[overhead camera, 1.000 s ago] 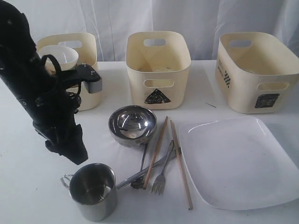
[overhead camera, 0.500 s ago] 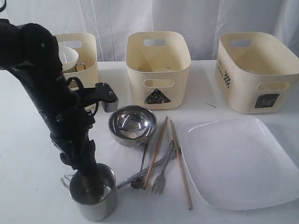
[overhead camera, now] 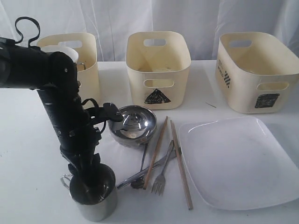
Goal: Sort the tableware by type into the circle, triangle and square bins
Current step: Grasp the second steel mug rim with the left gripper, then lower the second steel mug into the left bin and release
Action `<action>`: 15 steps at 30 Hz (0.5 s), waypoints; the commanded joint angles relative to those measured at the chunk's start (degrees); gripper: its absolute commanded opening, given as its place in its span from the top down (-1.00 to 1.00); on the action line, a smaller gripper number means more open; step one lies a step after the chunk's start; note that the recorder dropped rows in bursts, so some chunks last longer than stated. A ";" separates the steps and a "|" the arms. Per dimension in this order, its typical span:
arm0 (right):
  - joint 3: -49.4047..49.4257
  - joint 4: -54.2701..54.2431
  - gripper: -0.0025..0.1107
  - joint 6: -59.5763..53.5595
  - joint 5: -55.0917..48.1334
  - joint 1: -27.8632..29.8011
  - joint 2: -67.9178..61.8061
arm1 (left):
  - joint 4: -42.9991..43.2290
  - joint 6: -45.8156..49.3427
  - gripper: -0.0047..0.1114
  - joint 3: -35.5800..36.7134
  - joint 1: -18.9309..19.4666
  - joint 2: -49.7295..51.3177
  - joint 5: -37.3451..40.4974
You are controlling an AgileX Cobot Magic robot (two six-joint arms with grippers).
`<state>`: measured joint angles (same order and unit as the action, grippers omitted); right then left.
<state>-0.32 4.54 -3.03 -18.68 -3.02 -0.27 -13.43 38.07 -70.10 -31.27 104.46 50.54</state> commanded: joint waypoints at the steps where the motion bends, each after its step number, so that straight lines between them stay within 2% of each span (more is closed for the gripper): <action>1: 0.32 -0.19 0.96 0.23 0.55 0.14 0.27 | 5.03 -3.72 0.34 0.27 -0.06 -0.52 1.57; 6: 0.32 -0.19 0.96 0.23 0.55 0.14 0.27 | 11.62 -10.26 0.90 -0.68 2.04 -3.07 1.66; 15: 0.32 -0.19 0.96 0.23 0.55 0.14 0.27 | 12.94 -12.03 0.92 -7.84 2.59 -11.75 5.85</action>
<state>-0.32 4.54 -3.03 -18.68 -3.02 -0.27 -0.58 27.30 -74.93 -28.72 96.76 53.59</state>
